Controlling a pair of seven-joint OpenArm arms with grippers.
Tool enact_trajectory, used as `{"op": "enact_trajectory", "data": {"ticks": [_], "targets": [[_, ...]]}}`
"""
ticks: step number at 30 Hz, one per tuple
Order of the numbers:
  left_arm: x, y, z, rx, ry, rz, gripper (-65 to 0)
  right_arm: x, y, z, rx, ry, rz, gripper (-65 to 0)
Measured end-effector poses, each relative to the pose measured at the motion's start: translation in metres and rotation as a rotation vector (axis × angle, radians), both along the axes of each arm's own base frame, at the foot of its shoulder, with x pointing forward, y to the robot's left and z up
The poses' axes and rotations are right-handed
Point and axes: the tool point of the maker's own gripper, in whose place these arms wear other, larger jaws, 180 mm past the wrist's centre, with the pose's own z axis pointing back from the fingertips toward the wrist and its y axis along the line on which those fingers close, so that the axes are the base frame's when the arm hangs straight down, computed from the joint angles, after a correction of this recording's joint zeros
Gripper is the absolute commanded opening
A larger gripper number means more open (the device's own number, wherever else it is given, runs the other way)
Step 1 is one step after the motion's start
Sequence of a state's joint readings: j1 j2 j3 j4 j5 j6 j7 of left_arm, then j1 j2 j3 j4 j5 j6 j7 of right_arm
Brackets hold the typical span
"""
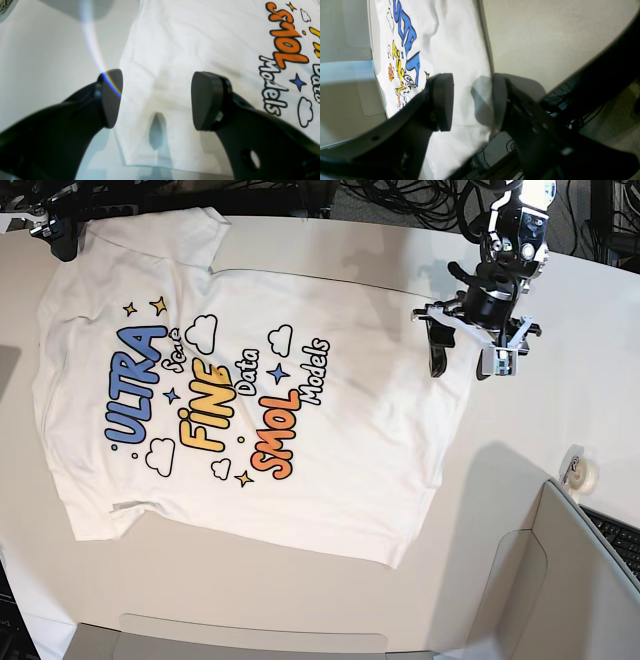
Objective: Layout the t-shirt on the table in an organized manner, then fold the t-shirt properly
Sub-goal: 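Move the left gripper to the shirt's shoulder edge and pinch it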
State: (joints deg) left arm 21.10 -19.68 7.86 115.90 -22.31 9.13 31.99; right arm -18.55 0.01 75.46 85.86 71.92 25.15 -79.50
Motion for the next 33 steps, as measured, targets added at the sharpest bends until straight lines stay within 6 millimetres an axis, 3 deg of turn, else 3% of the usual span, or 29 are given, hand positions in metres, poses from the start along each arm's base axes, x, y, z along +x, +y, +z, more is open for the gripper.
{"op": "enact_trajectory", "data": {"ticks": [11,25,27,30,33], "targets": [[0.000,0.000,0.000,0.000,0.000,0.000,-23.8,0.000,0.007,-0.007,0.005,0.007,-0.026,-39.5],[-0.001,0.001,-0.001,0.002,0.009,0.002,-23.8,0.027,0.040,-0.017,0.024,0.007,0.106,-40.0],[-0.001,0.004,-0.001,0.003,0.010,0.009,-23.8,0.026,0.040,-0.018,0.020,0.014,0.105,-45.5],[0.001,0.017,0.005,-0.126,0.011,0.083,-23.8,0.024,0.041,-0.024,0.009,0.053,0.120,-61.9],[0.001,0.041,0.012,-0.330,0.040,0.178,-23.7,0.029,0.051,-0.027,0.016,0.062,0.168,-63.7]]}}
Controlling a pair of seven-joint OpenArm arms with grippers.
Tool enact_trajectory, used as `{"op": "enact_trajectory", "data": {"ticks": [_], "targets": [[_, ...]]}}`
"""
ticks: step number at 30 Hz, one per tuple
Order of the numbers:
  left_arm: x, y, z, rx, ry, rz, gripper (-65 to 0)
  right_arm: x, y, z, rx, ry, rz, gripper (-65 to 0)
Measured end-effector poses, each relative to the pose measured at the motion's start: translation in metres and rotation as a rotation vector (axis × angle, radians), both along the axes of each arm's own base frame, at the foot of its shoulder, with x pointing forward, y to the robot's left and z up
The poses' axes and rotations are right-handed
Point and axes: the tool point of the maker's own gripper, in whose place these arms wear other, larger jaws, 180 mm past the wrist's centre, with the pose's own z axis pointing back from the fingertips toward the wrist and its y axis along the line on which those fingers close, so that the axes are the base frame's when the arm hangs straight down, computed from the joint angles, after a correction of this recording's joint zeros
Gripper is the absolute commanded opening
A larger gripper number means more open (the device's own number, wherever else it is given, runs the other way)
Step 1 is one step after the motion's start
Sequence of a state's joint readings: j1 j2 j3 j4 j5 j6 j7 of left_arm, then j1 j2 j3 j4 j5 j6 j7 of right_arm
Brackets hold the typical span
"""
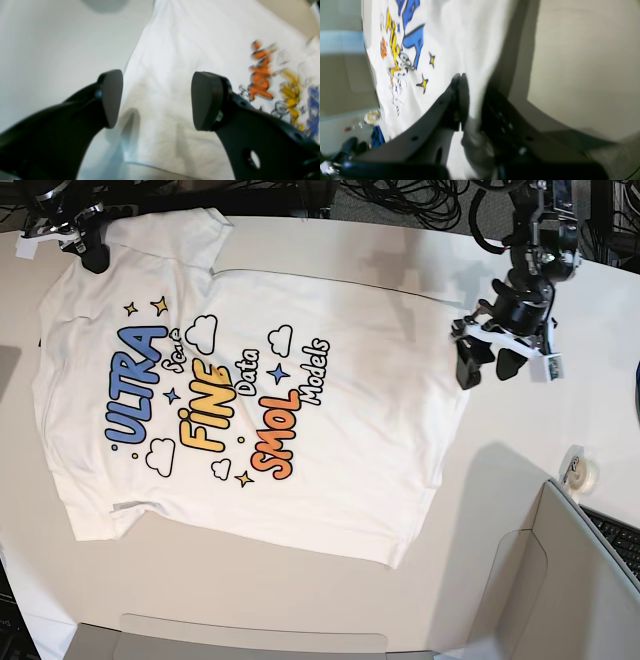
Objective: Layout the t-shirt on the table in an organized manner, then fold the t-shirt properly
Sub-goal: 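Move the left gripper to the shirt's shoulder edge and pinch it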
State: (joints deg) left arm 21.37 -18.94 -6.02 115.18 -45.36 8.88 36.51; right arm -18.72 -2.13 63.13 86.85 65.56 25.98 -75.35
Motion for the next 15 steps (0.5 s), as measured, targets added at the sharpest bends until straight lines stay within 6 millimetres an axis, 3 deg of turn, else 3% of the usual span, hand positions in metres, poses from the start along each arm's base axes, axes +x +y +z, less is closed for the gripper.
{"op": "enact_trajectory", "data": {"ticks": [4,9,15], "targets": [[-0.012,0.043,-0.011,-0.294,0.100,0.148,-23.7,0.003,0.004,0.000,0.008,-0.008,0.009,-62.5],[-0.043,0.052,-0.044,-0.645,0.266,0.200,-23.7,0.004,0.004,0.000,0.009,-0.008,0.012,-62.4],[-0.063,0.048,-0.053,-0.788,0.320,0.215,-23.7,0.004,0.005,0.000,0.010,-0.008,0.012,-62.4]]}}
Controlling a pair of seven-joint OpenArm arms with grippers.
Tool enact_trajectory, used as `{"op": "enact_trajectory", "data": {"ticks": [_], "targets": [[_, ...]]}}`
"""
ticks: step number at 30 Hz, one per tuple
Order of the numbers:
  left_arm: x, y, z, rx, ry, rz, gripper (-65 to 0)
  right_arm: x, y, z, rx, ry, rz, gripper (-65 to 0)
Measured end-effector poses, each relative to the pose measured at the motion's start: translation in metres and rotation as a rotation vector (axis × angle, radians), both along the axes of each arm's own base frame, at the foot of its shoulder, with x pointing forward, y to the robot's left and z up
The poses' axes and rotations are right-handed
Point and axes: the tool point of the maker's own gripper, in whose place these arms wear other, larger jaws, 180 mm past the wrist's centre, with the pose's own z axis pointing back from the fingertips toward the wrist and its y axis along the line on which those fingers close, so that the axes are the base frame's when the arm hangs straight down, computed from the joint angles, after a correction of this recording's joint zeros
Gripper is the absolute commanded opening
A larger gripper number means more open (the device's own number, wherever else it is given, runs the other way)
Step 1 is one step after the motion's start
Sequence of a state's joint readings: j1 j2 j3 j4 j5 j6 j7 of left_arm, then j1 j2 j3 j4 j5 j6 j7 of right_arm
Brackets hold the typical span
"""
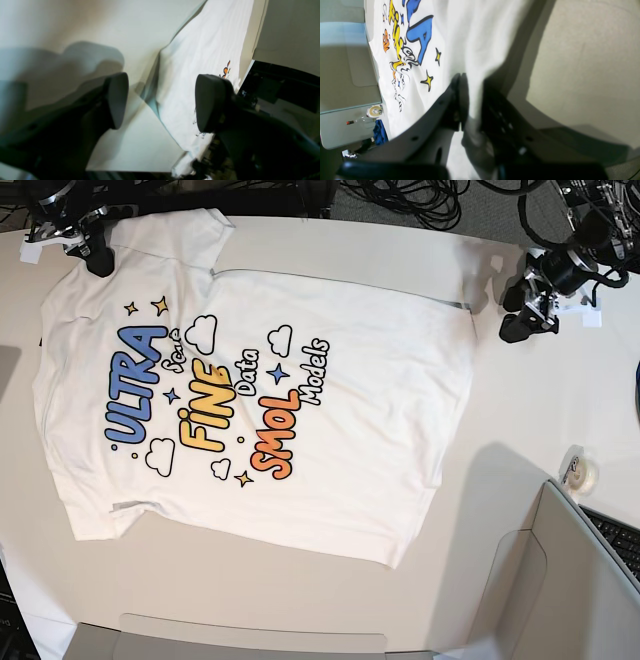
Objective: Layout the t-shirt on the table in an organized manner, then fold the t-shirt properly
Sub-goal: 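Move the left gripper to the shirt's shoulder edge and pinch it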
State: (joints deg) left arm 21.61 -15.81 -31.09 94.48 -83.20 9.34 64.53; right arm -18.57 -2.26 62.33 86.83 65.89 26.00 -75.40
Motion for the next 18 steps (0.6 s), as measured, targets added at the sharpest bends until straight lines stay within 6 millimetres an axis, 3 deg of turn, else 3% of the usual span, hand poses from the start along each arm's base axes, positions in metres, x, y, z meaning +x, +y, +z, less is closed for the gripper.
{"op": "enact_trajectory", "data": {"ticks": [7,10,14,18], "targets": [[-0.013,-0.034,-0.011,-0.109,0.024,-0.016,-23.8,0.000,0.000,0.000,0.000,0.000,0.000,-62.4],[-0.012,-0.051,-0.002,-0.134,-0.003,-0.040,-23.8,0.000,0.000,0.000,0.000,0.000,0.000,-62.4],[-0.004,-0.053,0.010,-0.114,-0.043,-0.052,-23.8,0.000,0.000,0.000,0.000,0.000,0.000,-62.4],[0.004,-0.061,-0.001,-0.039,0.001,-0.106,-23.8,0.000,0.000,0.000,0.000,0.000,0.000,-62.4]]}}
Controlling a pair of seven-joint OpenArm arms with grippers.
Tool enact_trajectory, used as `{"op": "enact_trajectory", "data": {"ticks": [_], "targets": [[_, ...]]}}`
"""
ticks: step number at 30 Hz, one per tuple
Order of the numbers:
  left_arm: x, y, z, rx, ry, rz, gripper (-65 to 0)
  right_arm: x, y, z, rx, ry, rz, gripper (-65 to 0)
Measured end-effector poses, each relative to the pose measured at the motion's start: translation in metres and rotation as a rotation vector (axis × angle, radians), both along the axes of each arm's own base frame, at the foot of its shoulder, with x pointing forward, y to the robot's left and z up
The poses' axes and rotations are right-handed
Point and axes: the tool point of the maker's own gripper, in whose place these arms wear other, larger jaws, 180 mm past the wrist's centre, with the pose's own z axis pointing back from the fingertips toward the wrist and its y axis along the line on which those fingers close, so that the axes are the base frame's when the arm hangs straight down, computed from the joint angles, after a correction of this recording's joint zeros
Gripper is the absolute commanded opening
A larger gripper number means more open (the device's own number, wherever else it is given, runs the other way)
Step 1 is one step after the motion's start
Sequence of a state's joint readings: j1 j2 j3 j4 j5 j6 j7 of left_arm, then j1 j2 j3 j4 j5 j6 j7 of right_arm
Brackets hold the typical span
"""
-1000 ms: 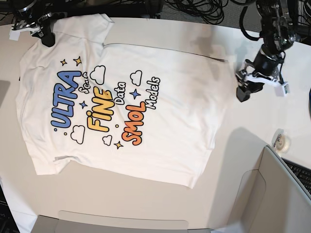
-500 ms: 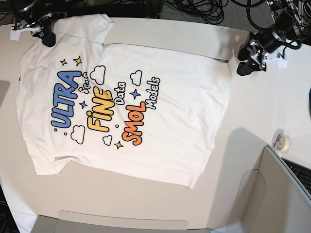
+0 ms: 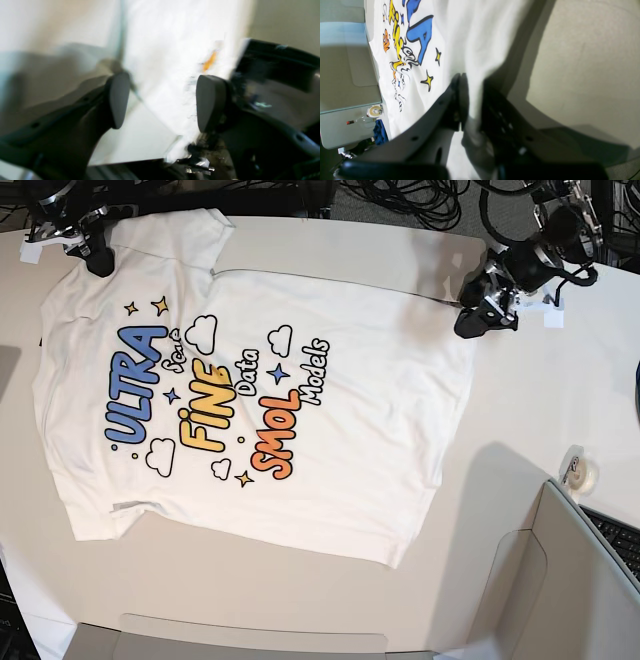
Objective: Layout the t-shirt on the table in an organized manner, then fold the t-shirt properly
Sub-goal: 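Move the left gripper to the shirt's shoulder edge and pinch it, then drag the shirt's collar edge with both grippers toward the arms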
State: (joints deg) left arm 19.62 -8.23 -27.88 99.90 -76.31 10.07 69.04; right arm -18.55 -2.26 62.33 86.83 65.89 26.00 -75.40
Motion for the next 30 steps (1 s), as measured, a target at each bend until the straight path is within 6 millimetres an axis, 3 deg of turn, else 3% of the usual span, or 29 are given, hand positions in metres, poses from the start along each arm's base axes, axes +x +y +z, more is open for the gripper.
{"op": "enact_trajectory", "data": {"ticks": [3,8,14,21,30], "targets": [[0.006,-0.004,-0.001,0.023,-0.004,-0.020,-23.8,0.000,0.000,0.000,0.000,0.001,0.000,-62.3],[0.000,-0.001,-0.011,0.070,0.037,-0.025,-23.9,-0.001,0.000,0.000,0.000,0.002,-0.001,-62.3],[0.000,-0.022,-0.013,0.008,0.034,-0.021,-23.9,-0.001,0.000,0.000,0.000,0.002,-0.001,-62.3],[0.001,-0.030,-0.014,-0.021,0.030,-0.008,-23.9,-0.001,0.000,0.000,0.000,0.002,-0.001,-62.3],[0.041,-0.032,0.005,-0.041,-0.065,0.004,-23.9,-0.001,0.000,0.000,0.000,0.002,0.000,-62.3]]}}
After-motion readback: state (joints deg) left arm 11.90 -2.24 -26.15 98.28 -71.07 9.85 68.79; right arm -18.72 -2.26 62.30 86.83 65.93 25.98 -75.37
